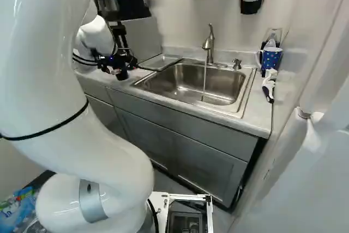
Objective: Rinse the cup and place it in the tray
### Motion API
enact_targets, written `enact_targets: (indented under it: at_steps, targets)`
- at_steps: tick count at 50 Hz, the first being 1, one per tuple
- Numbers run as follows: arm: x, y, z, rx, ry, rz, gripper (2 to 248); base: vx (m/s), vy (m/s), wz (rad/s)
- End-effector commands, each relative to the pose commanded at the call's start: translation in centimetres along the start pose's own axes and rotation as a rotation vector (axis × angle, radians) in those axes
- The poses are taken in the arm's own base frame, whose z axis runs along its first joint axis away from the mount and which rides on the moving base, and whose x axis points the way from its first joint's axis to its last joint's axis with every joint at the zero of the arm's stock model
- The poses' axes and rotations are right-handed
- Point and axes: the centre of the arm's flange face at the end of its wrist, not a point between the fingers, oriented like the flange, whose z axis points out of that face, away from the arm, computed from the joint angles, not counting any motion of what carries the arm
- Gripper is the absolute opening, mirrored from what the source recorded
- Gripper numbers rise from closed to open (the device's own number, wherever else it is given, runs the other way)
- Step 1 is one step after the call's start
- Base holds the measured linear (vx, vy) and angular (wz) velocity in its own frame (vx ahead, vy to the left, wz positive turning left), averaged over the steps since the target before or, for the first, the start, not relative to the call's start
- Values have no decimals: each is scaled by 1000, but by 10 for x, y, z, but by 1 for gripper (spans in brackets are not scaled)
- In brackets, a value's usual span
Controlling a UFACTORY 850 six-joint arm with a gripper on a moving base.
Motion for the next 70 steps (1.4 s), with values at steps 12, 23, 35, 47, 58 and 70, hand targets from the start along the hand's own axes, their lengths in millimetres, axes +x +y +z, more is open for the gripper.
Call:
enact_targets:
  at_steps: [12, 23, 35, 47, 58, 70]
  targets:
    - [-5, -2, 8, 3, 49, -2, 247, 0, 0, 0]
    - [-9, -4, 14, 6, 97, -5, 247, 0, 0, 0]
    - [-15, -6, 20, 9, 153, -8, 247, 0, 0, 0]
    - [-20, -9, 25, 13, 212, -10, 247, 0, 0, 0]
    - [-25, -11, 28, 17, 266, -13, 247, 0, 0, 0]
    - [-31, -13, 31, 21, 326, -15, 247, 0, 0, 0]
